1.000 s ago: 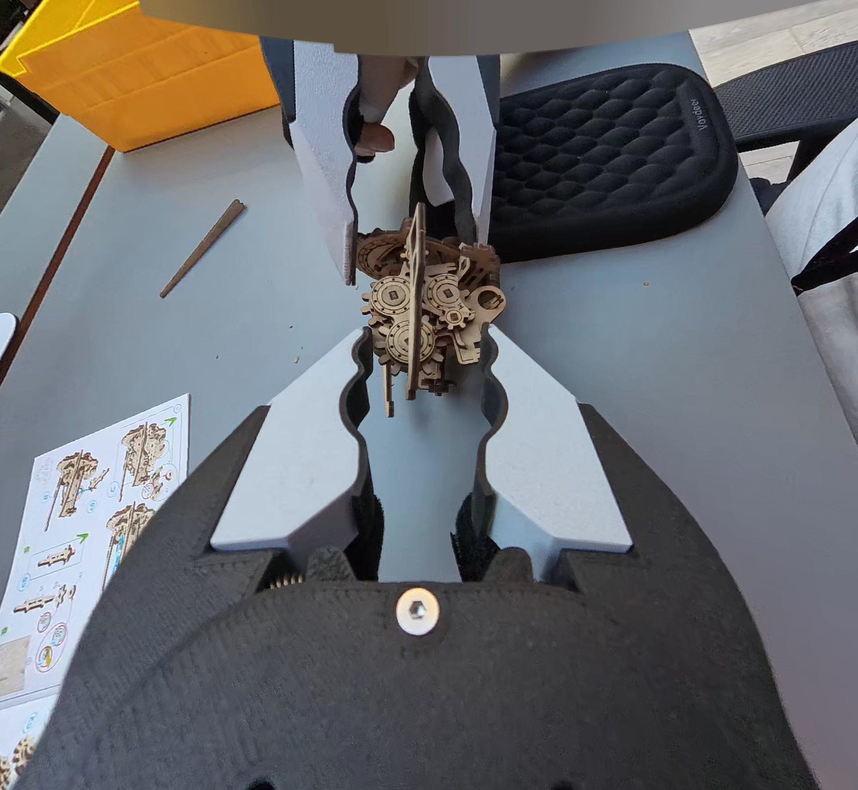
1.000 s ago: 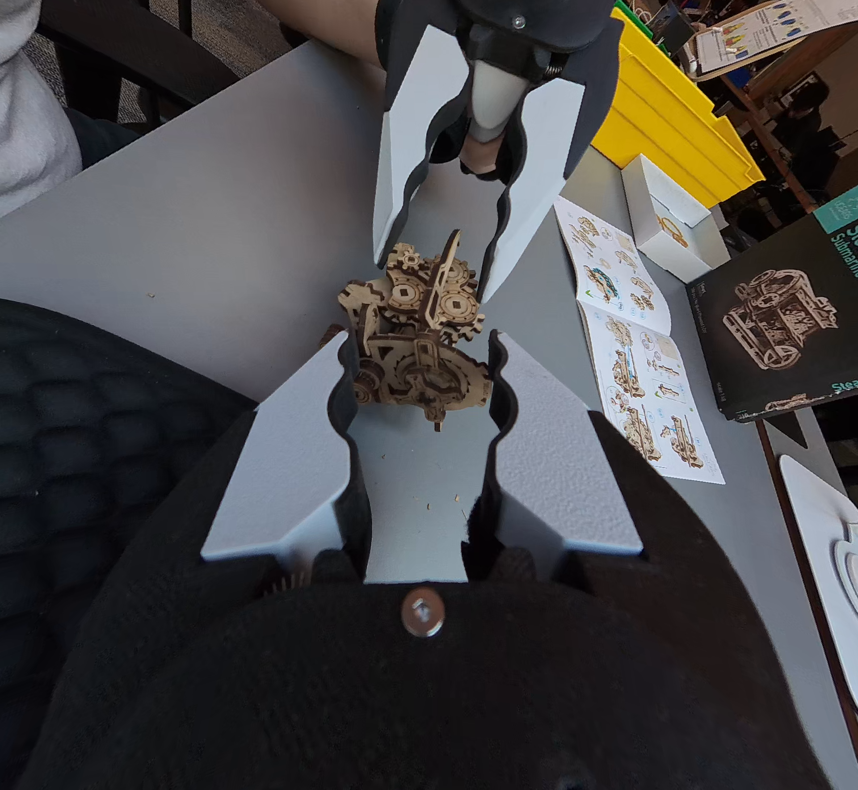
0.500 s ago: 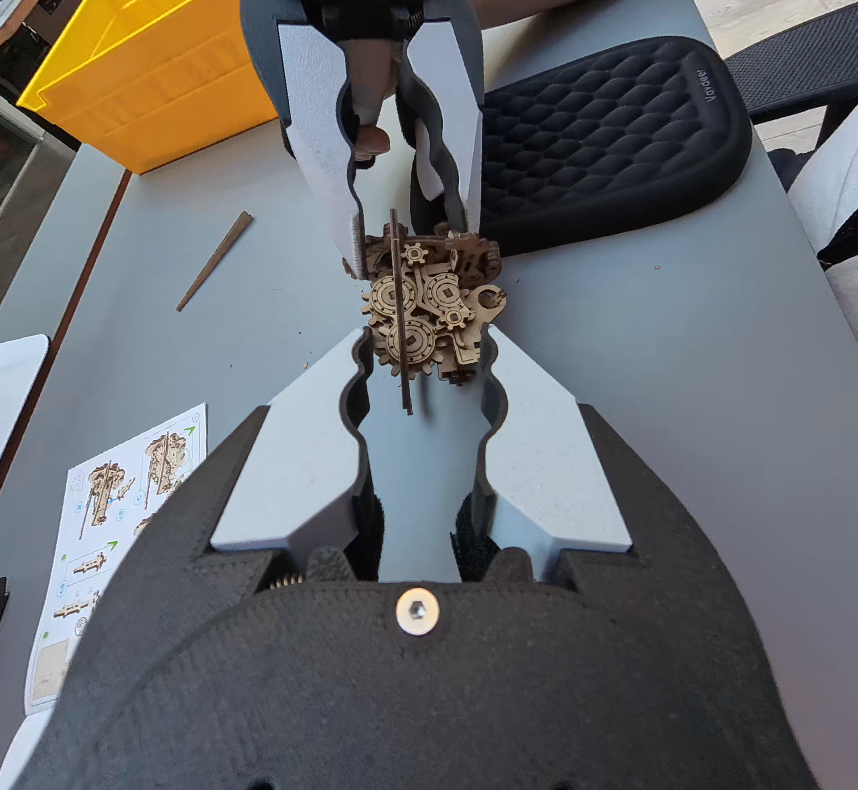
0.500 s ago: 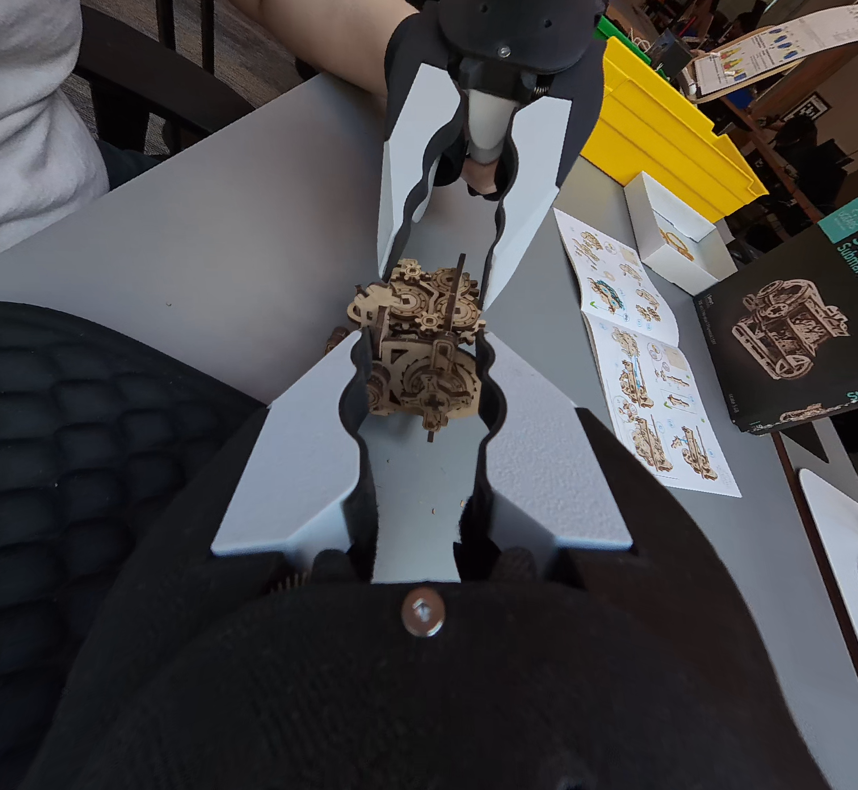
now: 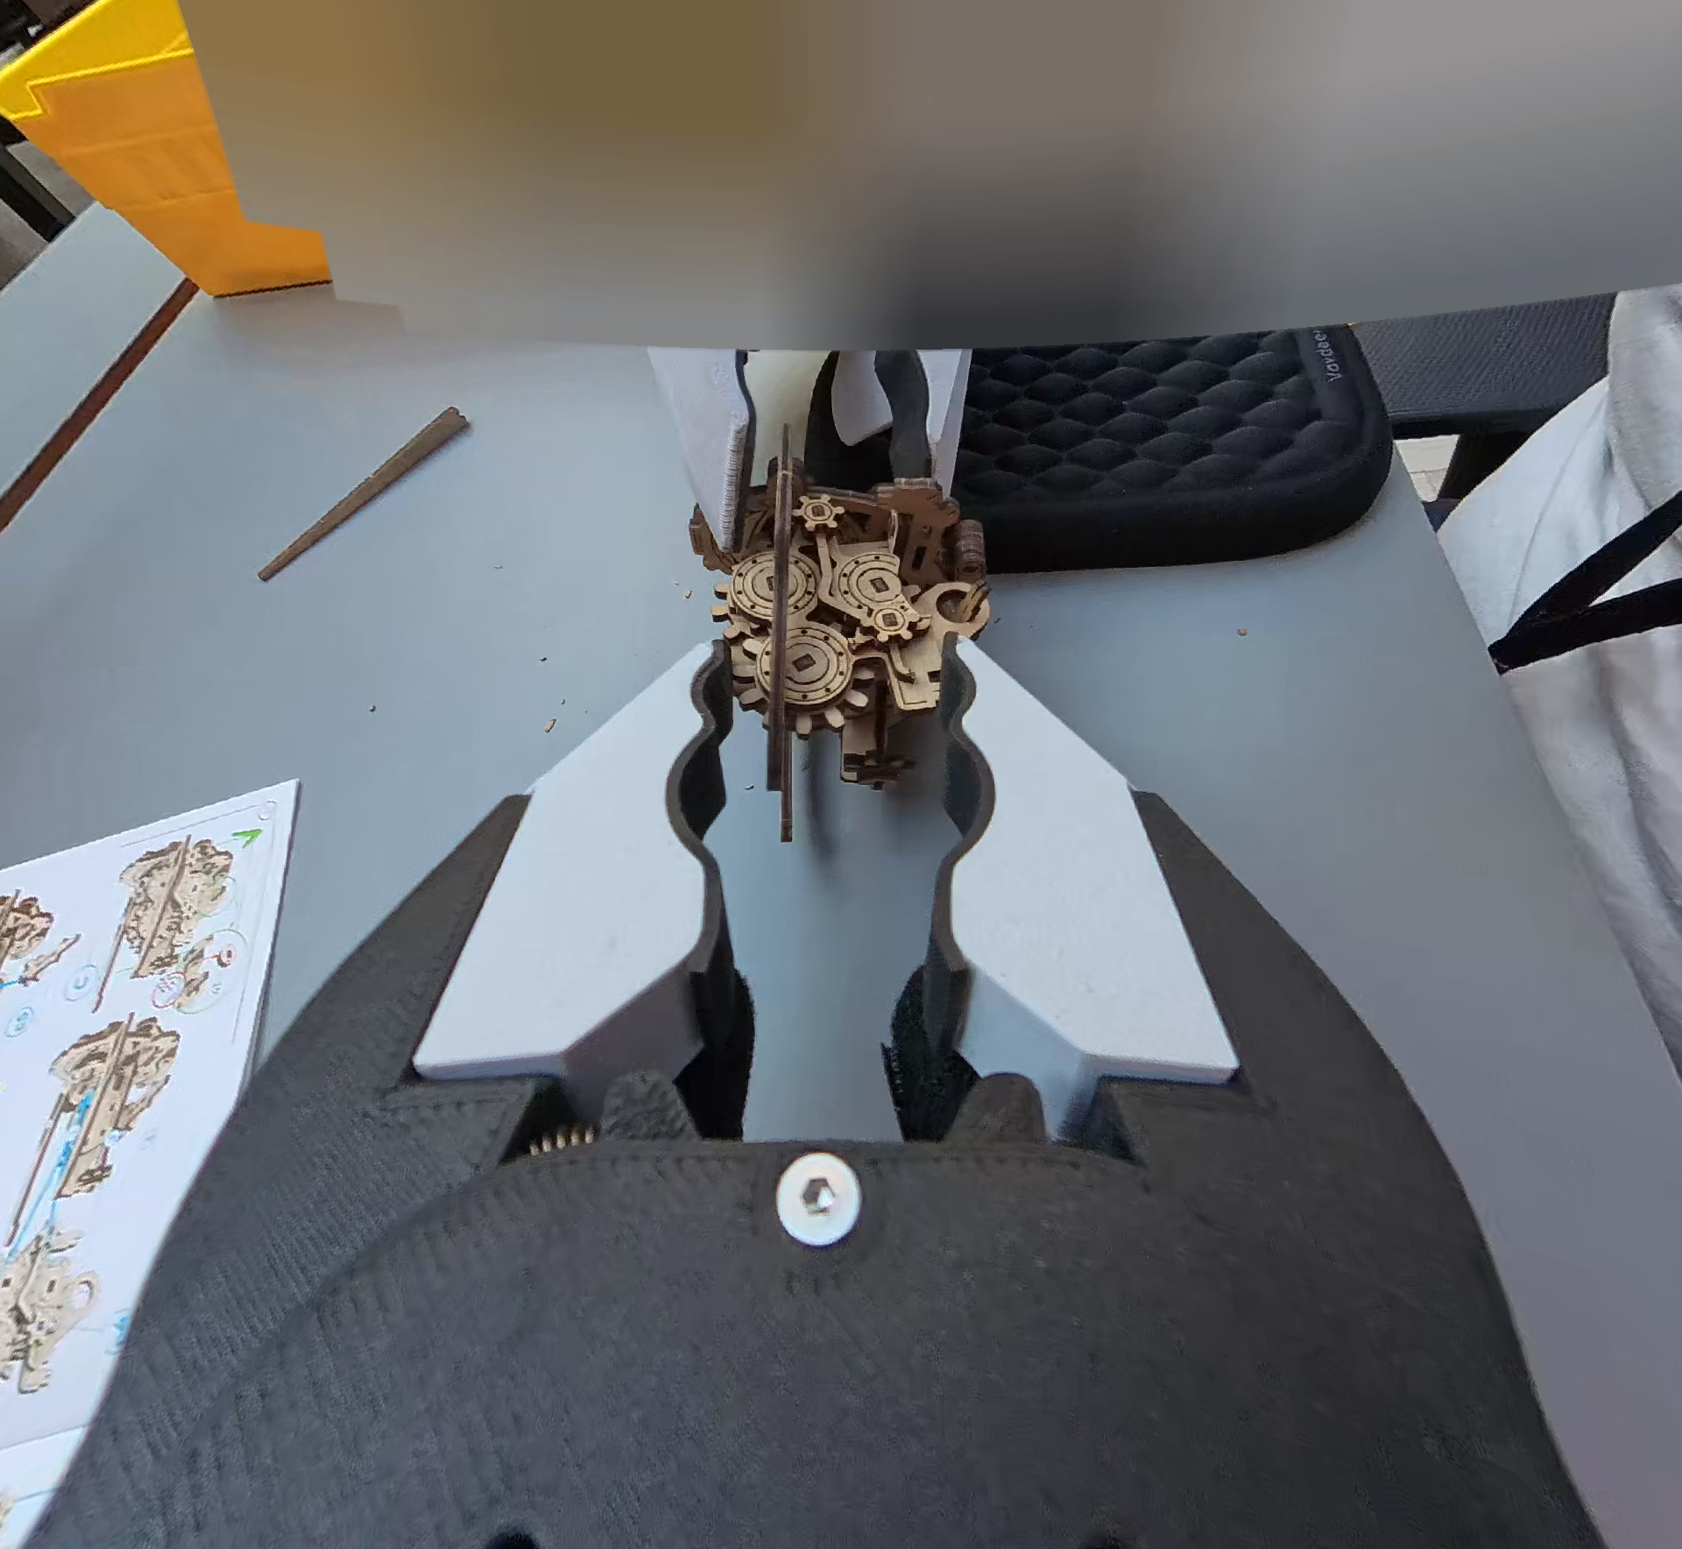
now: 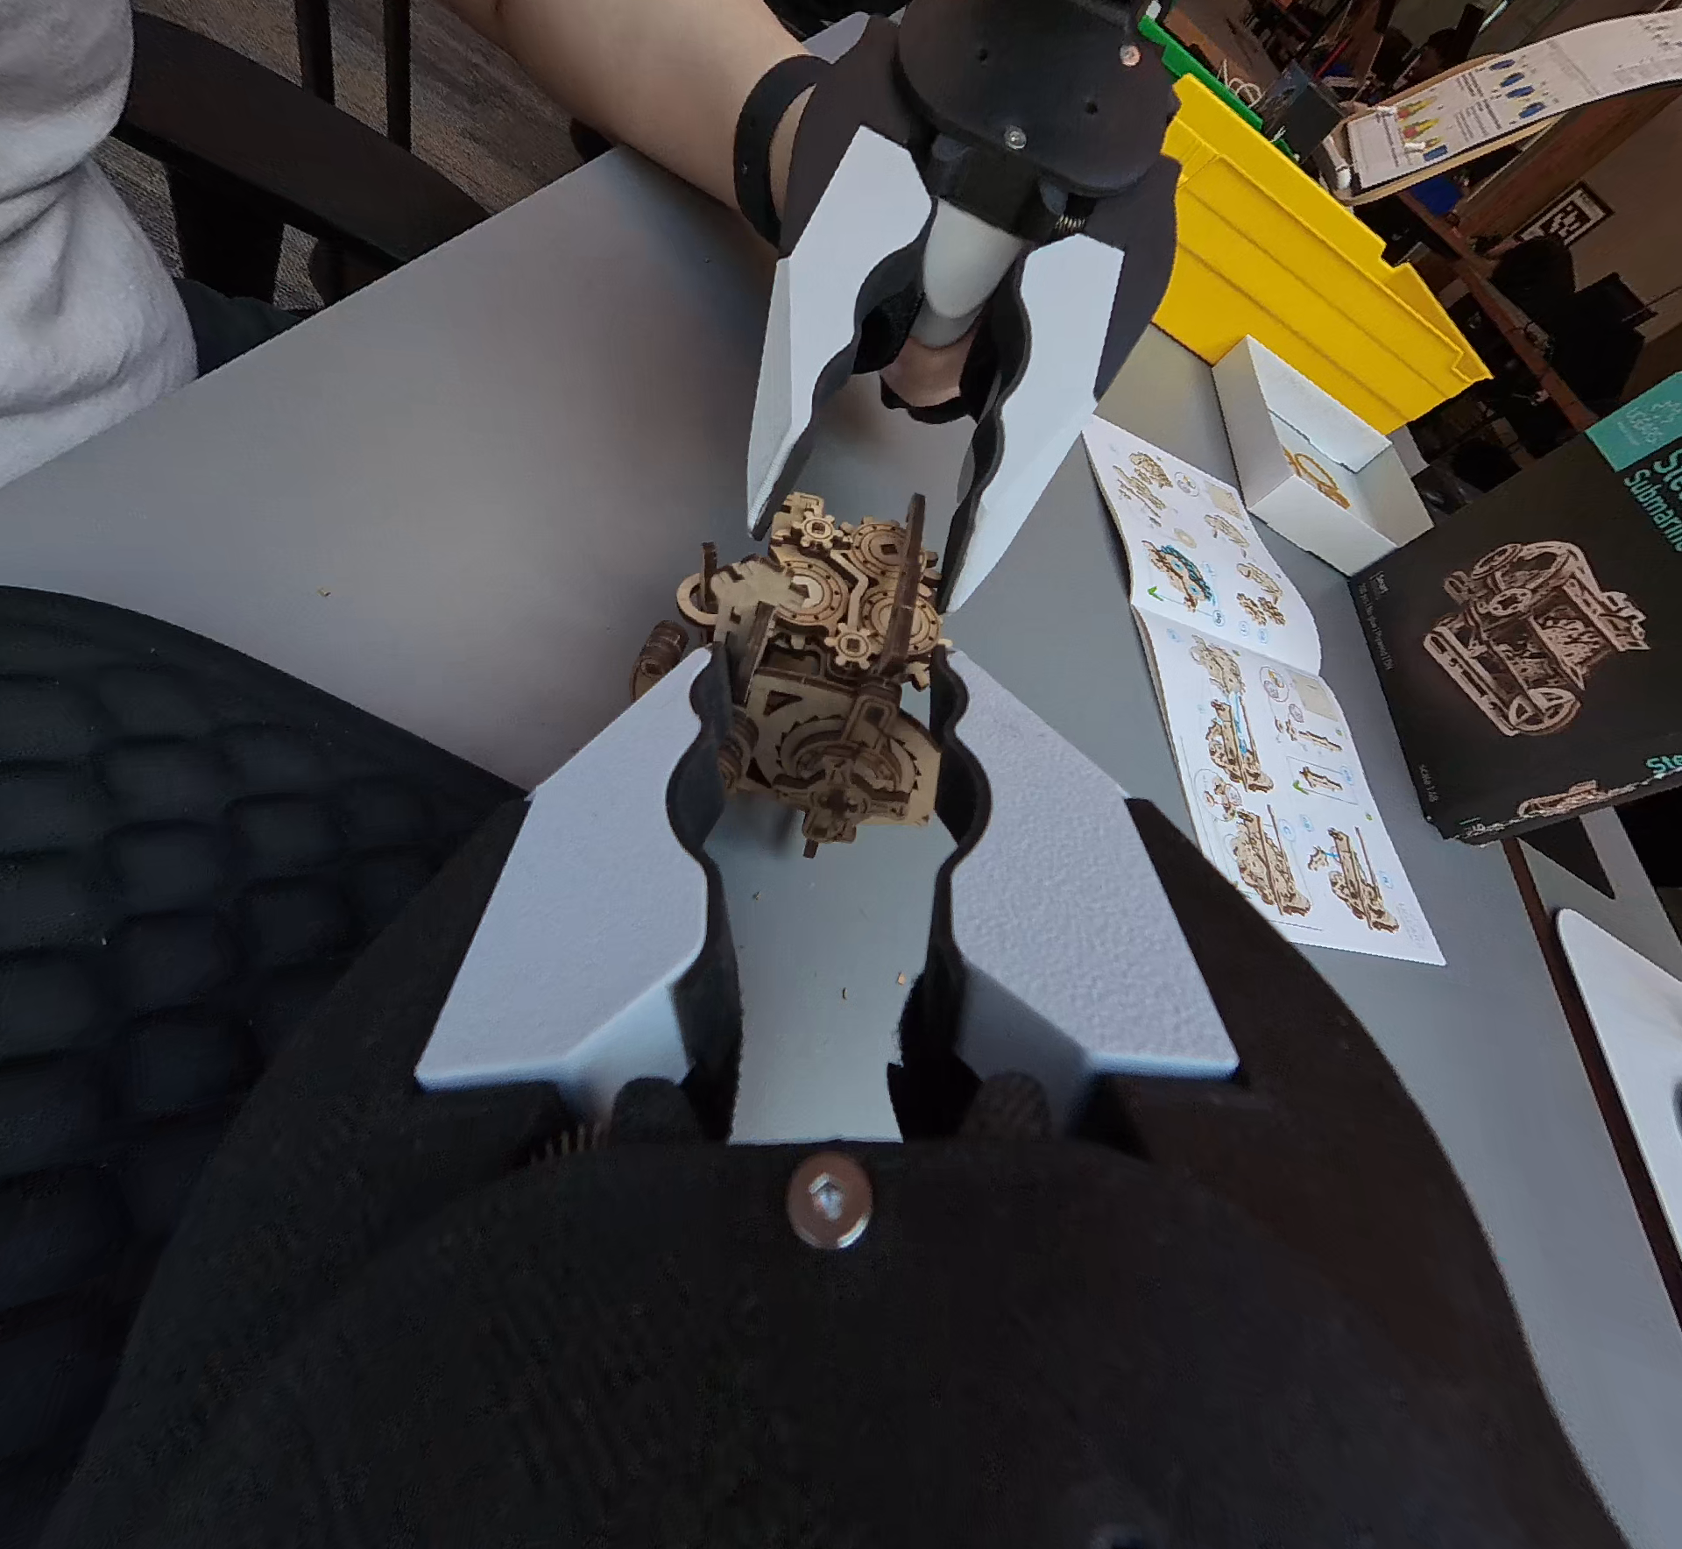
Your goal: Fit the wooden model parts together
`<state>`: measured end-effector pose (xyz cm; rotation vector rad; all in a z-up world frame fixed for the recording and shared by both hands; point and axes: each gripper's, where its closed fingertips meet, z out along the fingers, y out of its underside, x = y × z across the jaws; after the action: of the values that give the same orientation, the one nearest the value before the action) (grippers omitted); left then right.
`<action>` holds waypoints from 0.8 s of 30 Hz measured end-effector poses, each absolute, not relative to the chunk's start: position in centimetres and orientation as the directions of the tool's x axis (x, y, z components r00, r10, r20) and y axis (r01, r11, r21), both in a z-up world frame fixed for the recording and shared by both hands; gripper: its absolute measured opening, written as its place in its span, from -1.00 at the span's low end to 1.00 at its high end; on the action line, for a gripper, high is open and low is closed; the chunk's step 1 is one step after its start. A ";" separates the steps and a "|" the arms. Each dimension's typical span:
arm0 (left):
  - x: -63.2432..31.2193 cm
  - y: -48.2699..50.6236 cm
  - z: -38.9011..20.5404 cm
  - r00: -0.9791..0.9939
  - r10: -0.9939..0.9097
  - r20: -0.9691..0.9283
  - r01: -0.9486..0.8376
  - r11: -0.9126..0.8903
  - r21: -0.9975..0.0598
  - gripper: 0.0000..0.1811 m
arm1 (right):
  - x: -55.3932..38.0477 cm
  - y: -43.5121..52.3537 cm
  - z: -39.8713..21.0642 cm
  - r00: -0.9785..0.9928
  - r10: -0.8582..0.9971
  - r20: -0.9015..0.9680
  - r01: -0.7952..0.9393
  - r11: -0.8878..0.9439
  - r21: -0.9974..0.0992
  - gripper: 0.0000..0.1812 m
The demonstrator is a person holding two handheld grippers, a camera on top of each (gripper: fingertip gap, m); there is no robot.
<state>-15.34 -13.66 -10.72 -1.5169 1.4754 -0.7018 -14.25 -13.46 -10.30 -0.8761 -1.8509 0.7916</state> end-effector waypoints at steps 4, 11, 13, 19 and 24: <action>-15.2 -13.6 -10.7 0.155 -0.984 -0.093 -0.440 0.015 -0.898 -0.51 | -14.1 -13.3 -10.4 -0.333 0.847 0.415 0.240 0.501 -0.831 -0.54; -15.0 -13.6 -10.3 0.151 -0.988 0.022 -0.366 -0.076 -0.927 -0.52 | -13.8 -13.1 -10.6 -0.349 0.890 0.295 0.222 0.384 -0.896 -0.53; -14.9 -13.7 -10.1 0.146 -0.988 0.048 -0.345 -0.097 -0.934 -0.52 | -13.7 -13.3 -10.7 -0.361 0.893 0.267 0.224 0.361 -0.905 -0.53; -15.0 -13.7 -10.1 0.139 -0.987 0.081 -0.319 -0.122 -0.940 -0.52 | -13.6 -13.5 -10.9 -0.374 0.892 0.254 0.214 0.350 -0.912 -0.59; -15.0 -13.7 -10.2 0.146 -0.986 0.079 -0.321 -0.122 -0.939 -0.52 | -13.6 -13.8 -11.0 -0.388 0.884 0.261 0.236 0.369 -0.899 -0.55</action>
<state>-15.01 -13.68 -10.22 -1.5900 1.2973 -1.0067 -13.55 -13.75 -10.96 -0.9770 -1.8398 1.0345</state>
